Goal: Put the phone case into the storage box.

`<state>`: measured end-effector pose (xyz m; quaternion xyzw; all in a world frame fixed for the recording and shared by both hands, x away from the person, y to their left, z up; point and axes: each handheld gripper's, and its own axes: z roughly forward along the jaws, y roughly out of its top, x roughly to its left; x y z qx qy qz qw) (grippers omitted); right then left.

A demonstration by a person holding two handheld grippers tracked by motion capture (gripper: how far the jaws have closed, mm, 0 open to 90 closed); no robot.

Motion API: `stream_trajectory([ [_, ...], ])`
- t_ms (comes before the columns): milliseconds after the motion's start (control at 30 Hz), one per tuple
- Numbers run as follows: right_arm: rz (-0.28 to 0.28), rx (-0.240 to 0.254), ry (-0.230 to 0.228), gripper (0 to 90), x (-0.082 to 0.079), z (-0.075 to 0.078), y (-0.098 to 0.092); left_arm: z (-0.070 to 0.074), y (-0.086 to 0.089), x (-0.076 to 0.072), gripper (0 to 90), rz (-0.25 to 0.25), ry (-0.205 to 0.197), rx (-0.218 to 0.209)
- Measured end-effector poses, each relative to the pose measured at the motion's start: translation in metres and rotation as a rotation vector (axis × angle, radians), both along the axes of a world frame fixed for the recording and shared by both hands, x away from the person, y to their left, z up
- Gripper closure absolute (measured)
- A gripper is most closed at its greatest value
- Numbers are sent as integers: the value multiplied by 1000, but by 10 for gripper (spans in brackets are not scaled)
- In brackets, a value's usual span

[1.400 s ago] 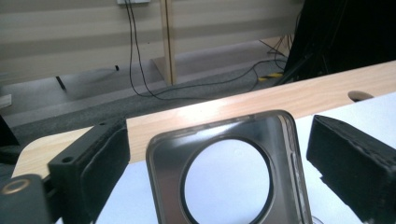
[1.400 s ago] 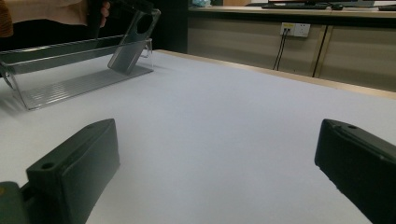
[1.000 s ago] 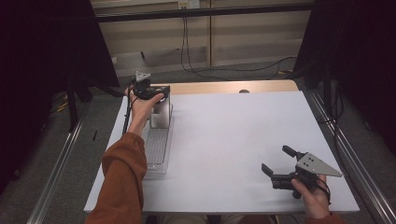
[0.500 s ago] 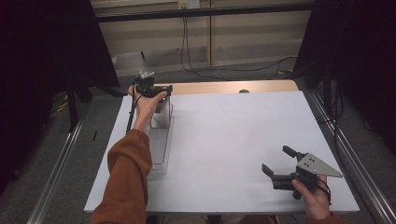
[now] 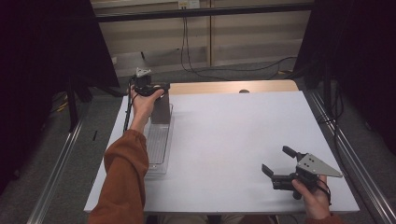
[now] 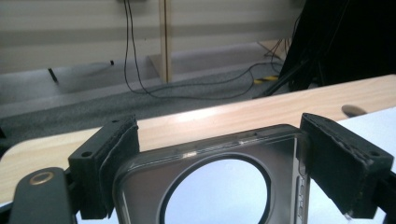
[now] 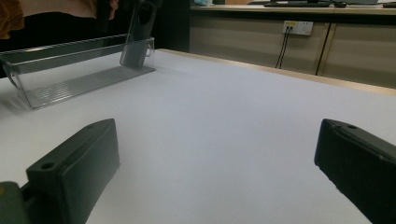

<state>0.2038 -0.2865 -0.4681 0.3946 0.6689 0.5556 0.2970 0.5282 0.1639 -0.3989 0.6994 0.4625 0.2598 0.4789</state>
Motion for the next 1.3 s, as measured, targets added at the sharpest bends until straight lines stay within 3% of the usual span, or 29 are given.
stream_trajectory([
  [200,4,-3,1,0,0,0,0,5,0,-3,140,-11,-30,9],
  [300,5,-6,2,0,1,0,0,6,-1,-5,138,-22,-42,-12],
  [433,3,-6,3,0,1,0,0,7,-5,-10,138,-45,-40,36],
  [600,14,-11,9,0,0,0,1,11,-6,-13,138,-55,-29,26],
  [700,13,-13,6,0,1,0,1,14,-3,-15,138,-52,-25,43],
  [733,14,-11,8,0,1,0,1,13,-2,-15,138,-62,-21,28],
  [867,14,-13,6,0,1,-1,1,13,3,-18,138,-60,-7,32],
  [967,14,-14,5,0,1,-1,1,8,4,-21,138,-61,-19,-8],
  [1167,14,-16,9,0,2,-1,2,12,7,-27,141,-74,-15,28],
  [1300,19,-21,6,0,2,-1,2,10,10,-28,143,-25,-24,-18],
])
